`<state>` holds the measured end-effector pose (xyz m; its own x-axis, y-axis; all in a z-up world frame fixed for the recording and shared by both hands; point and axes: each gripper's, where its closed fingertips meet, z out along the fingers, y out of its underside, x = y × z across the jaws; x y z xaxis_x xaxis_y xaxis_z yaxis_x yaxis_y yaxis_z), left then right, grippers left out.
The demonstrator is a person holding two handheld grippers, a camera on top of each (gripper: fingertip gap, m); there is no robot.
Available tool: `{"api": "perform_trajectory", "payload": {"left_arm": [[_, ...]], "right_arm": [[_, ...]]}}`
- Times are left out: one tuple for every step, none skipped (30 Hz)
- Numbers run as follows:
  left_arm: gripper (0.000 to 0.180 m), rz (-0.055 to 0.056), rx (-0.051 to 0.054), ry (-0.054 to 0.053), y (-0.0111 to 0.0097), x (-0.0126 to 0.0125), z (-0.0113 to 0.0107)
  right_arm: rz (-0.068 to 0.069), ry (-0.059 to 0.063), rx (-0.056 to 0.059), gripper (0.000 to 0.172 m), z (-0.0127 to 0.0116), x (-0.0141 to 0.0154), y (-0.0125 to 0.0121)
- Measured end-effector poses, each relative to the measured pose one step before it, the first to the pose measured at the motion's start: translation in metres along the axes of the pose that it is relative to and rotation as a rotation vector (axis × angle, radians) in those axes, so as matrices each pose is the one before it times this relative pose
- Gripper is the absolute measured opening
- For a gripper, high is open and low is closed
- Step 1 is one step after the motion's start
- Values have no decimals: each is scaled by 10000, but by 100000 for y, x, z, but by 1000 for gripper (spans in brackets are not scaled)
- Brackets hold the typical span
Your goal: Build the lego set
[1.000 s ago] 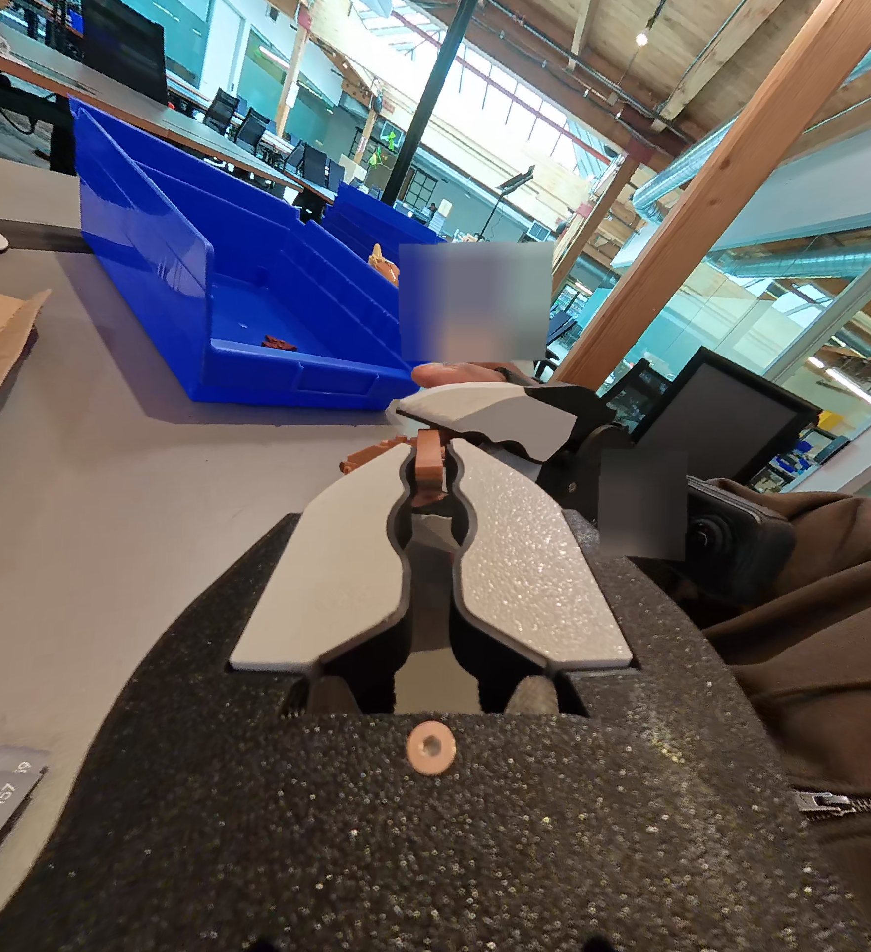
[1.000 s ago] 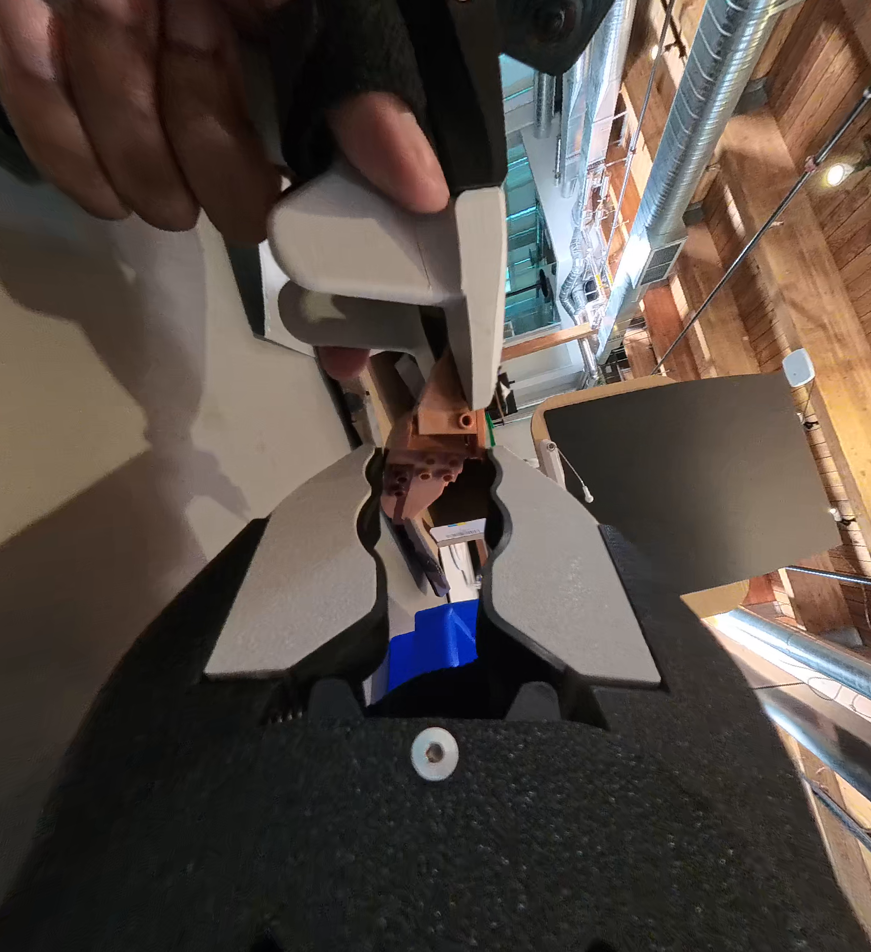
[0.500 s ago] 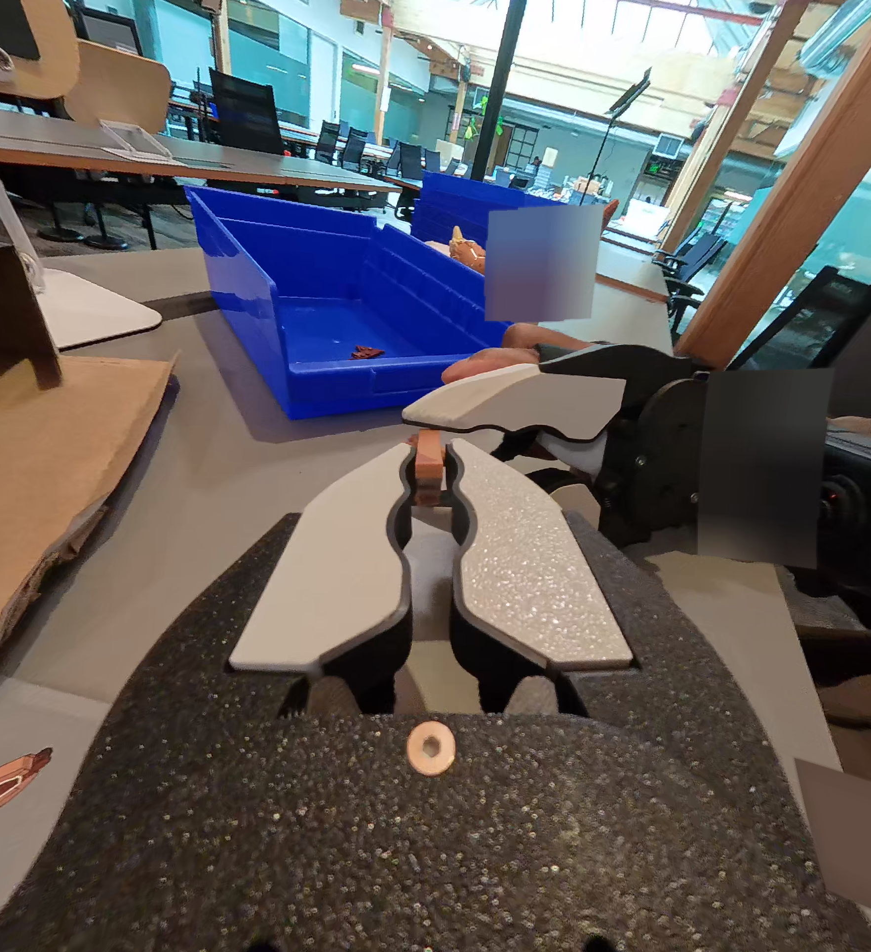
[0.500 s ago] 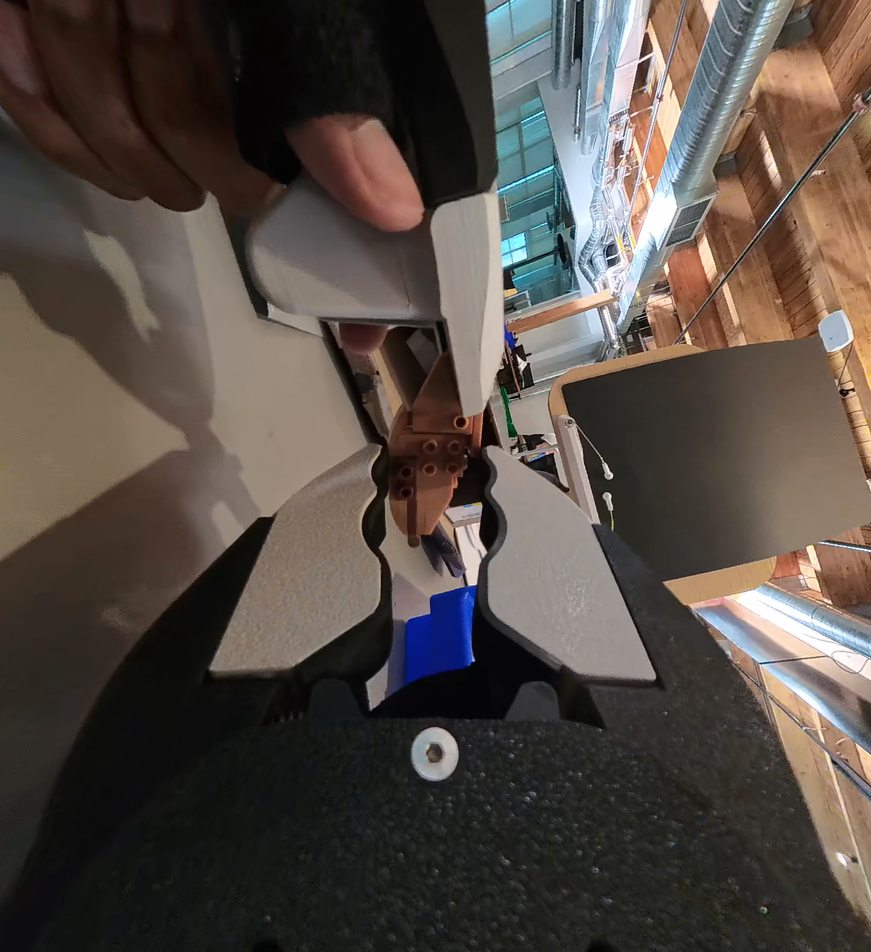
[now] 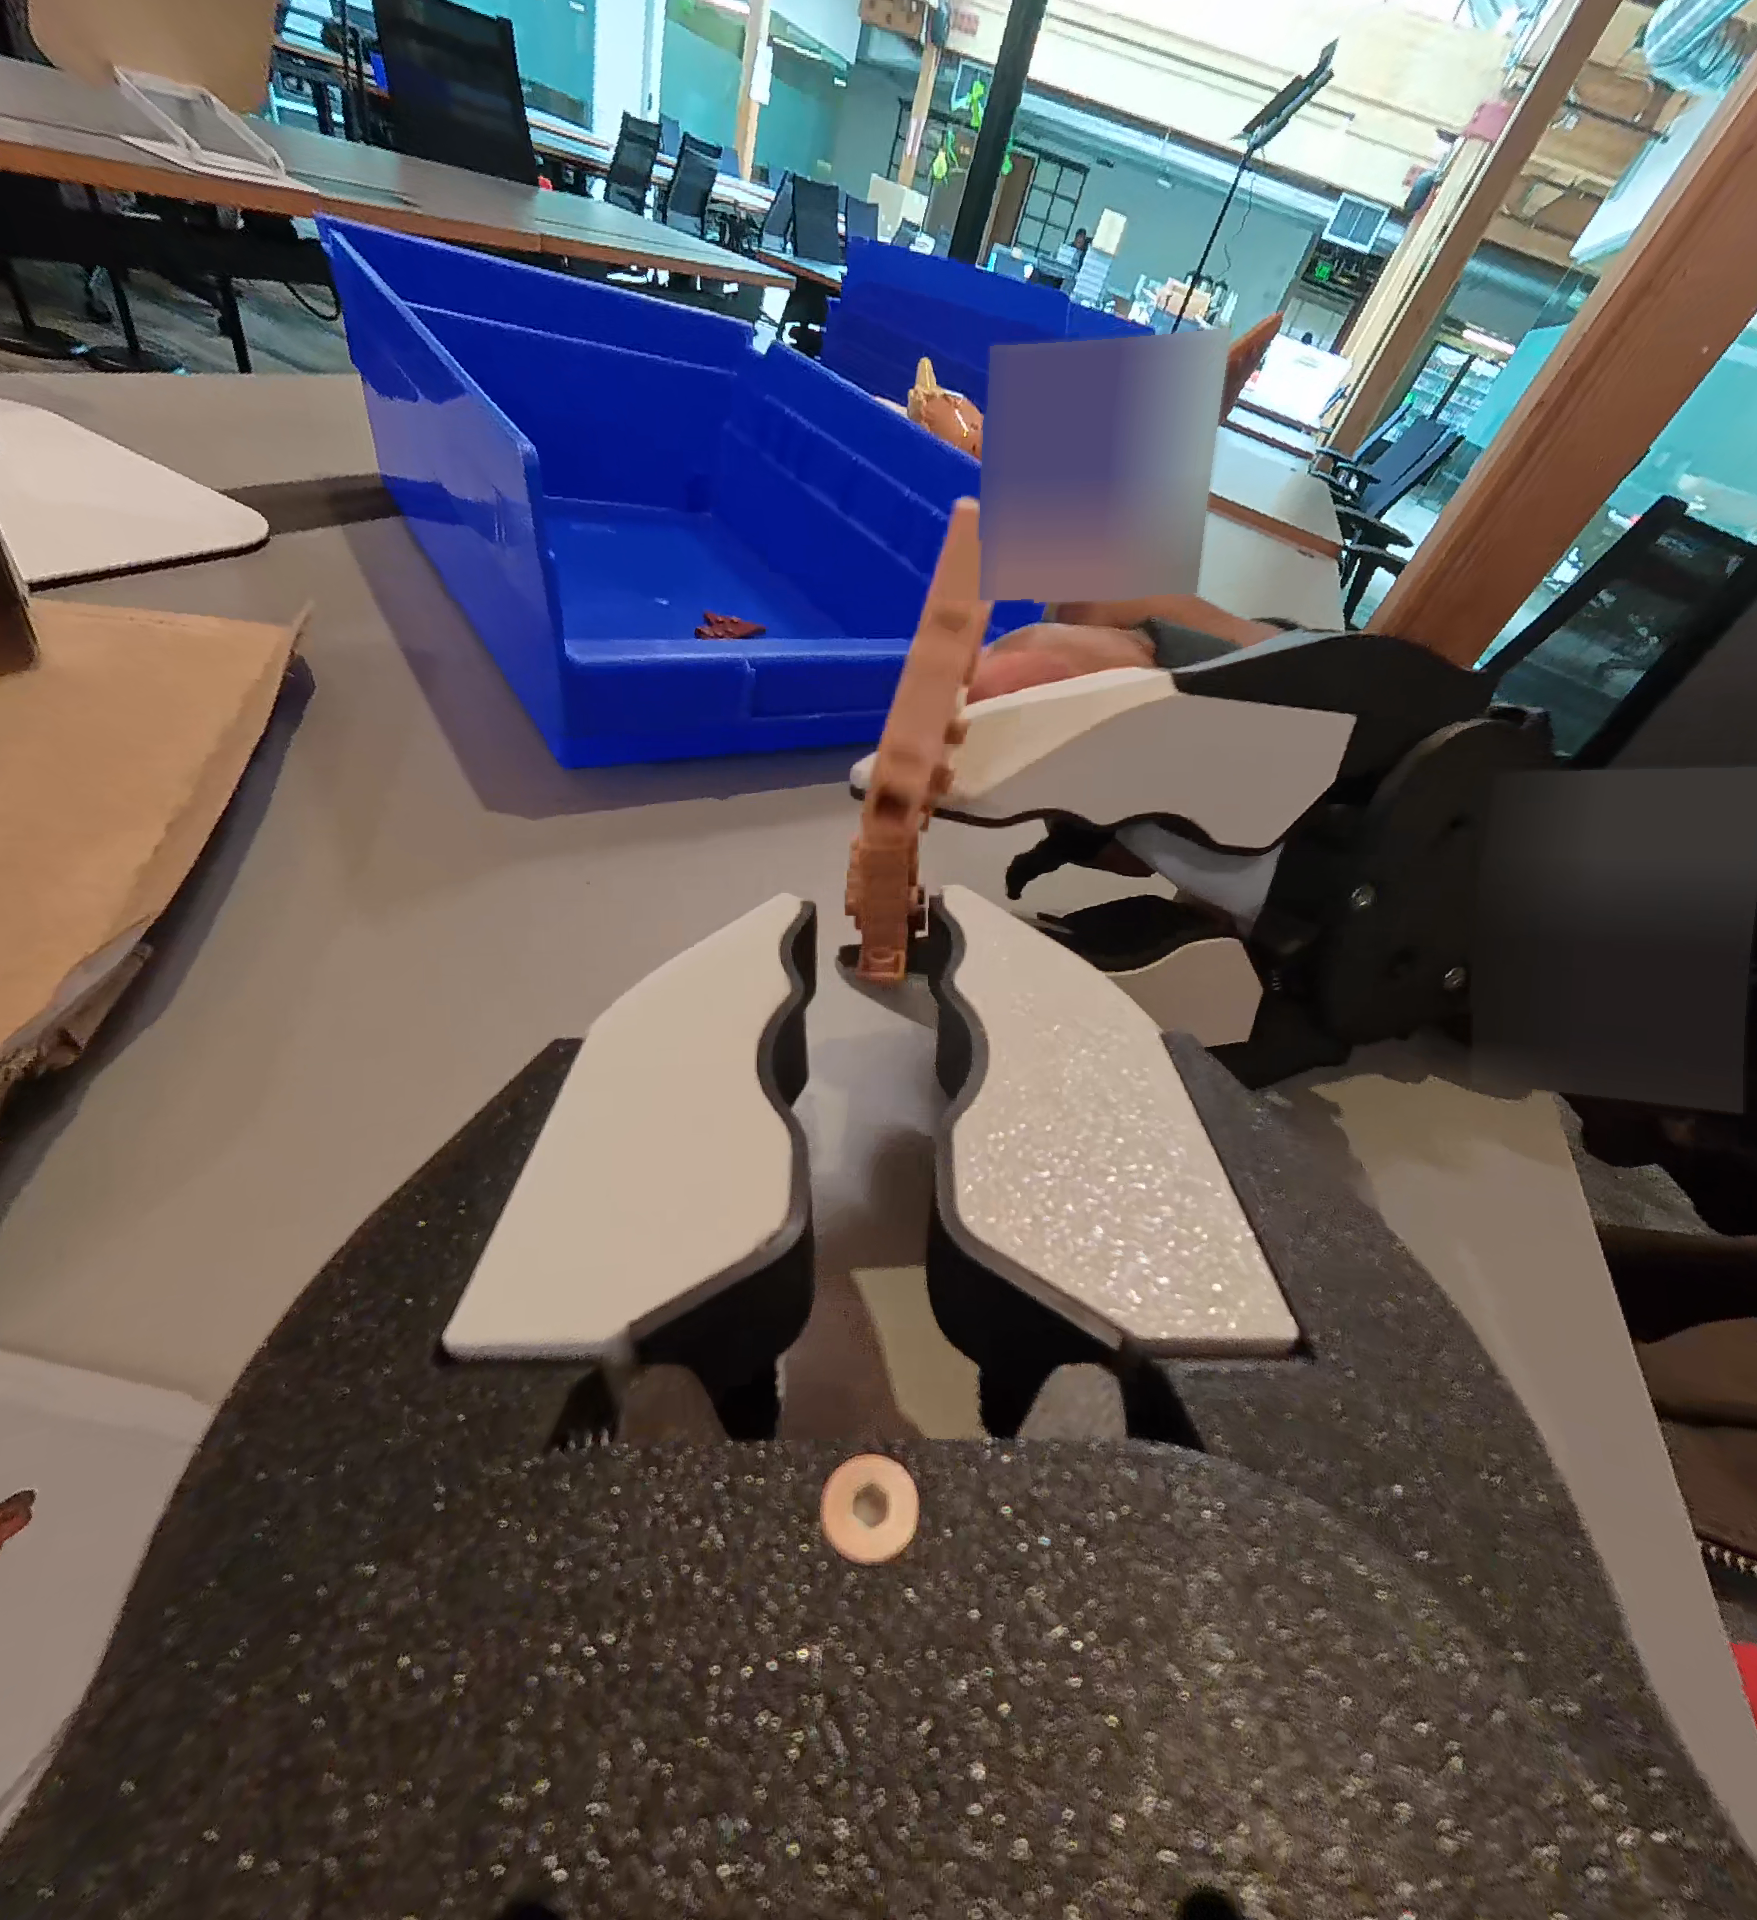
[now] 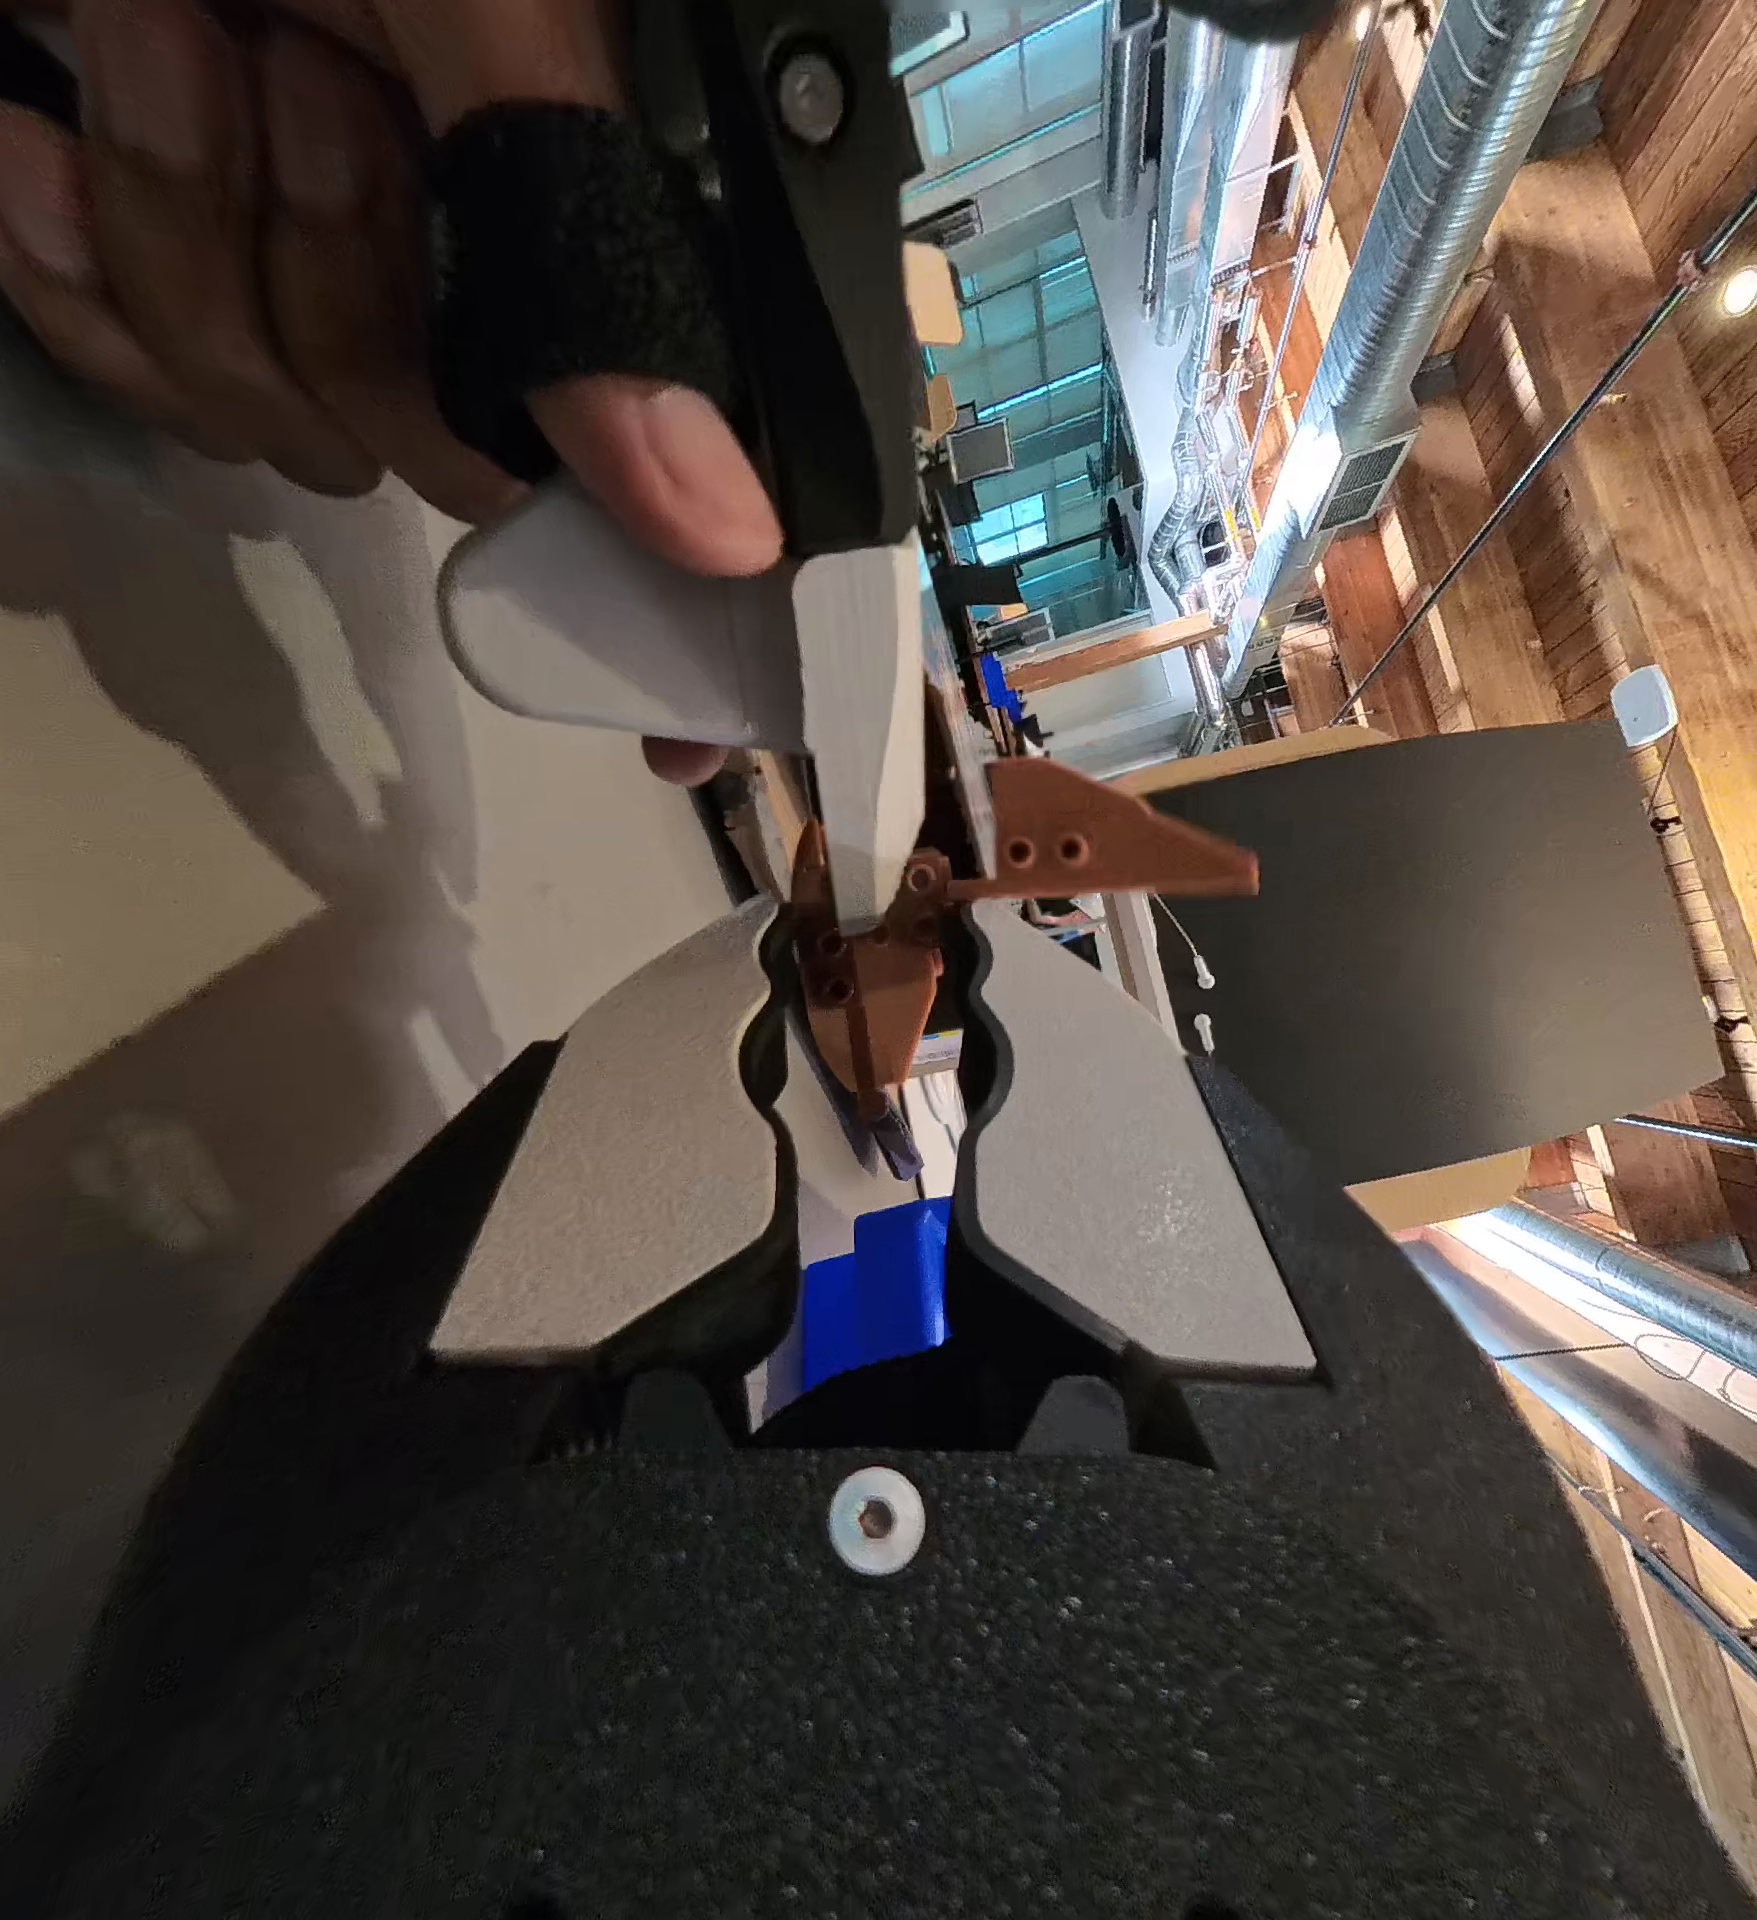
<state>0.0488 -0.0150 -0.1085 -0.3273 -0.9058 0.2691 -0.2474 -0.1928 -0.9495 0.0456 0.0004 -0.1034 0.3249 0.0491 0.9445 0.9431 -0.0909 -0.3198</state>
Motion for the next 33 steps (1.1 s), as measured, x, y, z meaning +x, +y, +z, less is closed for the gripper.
{"api": "perform_trajectory", "payload": {"left_arm": [[20, 79, 6, 23, -22, 93, 43], [17, 93, 57, 59, -84, 147, 10], [14, 57, 43, 70, -57, 162, 28], [13, 18, -18, -14, 33, -8, 32], [13, -6, -12, 16, 15, -1, 25], [13, 1, 4, 27, -12, -2, -13], [13, 25, 9, 12, -15, 17, -9], [13, 50, -5, -18, 9, 1, 10], [13, 61, -29, -31, 32, -7, 7], [13, 70, -50, -24, 58, -4, -7], [13, 69, -69, -10, 77, 8, -3], [13, 71, -86, -16, 98, -10, -20], [13, 58, -86, -51, 94, -65, -28], [13, 32, -76, -64, 76, -85, -20], [12, 10, -57, -21, 49, -22, -10], [13, -13, -29, -69, 26, -97, -30], [12, -38, -10, -59, -12, -122, -63], [12, -71, -12, 17, -8, -42, -67], [12, -65, -8, 106, -14, 100, -33], [12, -38, -48, 136, 62, 197, 6], [12, 0, -107, 175, 151, 282, 69], [12, 26, -166, 202, 251, 357, 126], [12, 66, -227, 142, 352, 280, 145], [12, 119, -126, 52, 196, 146, 66], [12, 96, -23, -3, -81, 31, -67], [14, 111, 8, -33, -253, -38, -208], [21, 138, 192, -366, -598, -590, -463], [27, 171, 200, -452, -668, -872, -693], [28, 126, 97, -517, -500, -1156, -799], [29, 52, 29, -656, -320, -1506, -831], [29, 15, -41, -702, -90, -1681, -763], [29, 2, -173, -732, 195, -1770, -591], [28, -19, -304, -663, 436, -1654, -358]], "right_arm": [[-28, -2, 43, 28, -33, -18, -113], [-28, 0, 43, 28, -11, -30, -100], [-21, 10, 27, 28, -9, -20, -49], [-23, -5, 25, 28, -1, -26, -41], [-6, 3, 5, 28, 5, 2, 6], [14, 1, 18, 28, -7, 16, -9], [20, -5, 10, 28, -4, 14, -2], [12, -13, 5, 28, 4, -13, 0], [0, -18, 7, 28, -3, -37, 17], [-9, -27, 10, 28, -1, -58, -2], [-9, -41, 12, 28, -8, -86, -2], [-11, -45, 6, 28, 7, -92, -5], [-4, -51, 4, 28, 5, -83, 0], [14, -56, 2, 28, 10, -70, 4], [18, -70, -5, 28, -17, -45, 30], [30, -109, 10, 31, -38, -66, 40], [88, -132, 11, 36, -55, -71, 48], [135, -175, -17, 40, -32, -121, 87], [111, -193, -44, 43, 24, -194, 110], [22, -154, -83, 45, 74, -223, 139], [-91, -69, -103, 45, 94, -183, 147], [-177, -22, -29, 40, 32, -169, 17], [-196, 159, 63, 30, -90, 82, -115], [-222, 60, 0, 30, -57, -8, -35], [-117, 71, -31, 30, -44, 81, -15], [-6, -71, -138, 30, -5, -39, 181], [99, -209, -136, 30, 5, -177, 277], [212, -295, -130, 30, 21, -276, 380], [306, -362, -212, 30, 76, -358, 581], [353, -411, -236, 30, 125, -404, 659], [397, -493, -203, 30, 131, -512, 634], [421, -481, -213, 30, 162, -473, 624], [383, -432, -157, 30, 152, -403, 514]]}}
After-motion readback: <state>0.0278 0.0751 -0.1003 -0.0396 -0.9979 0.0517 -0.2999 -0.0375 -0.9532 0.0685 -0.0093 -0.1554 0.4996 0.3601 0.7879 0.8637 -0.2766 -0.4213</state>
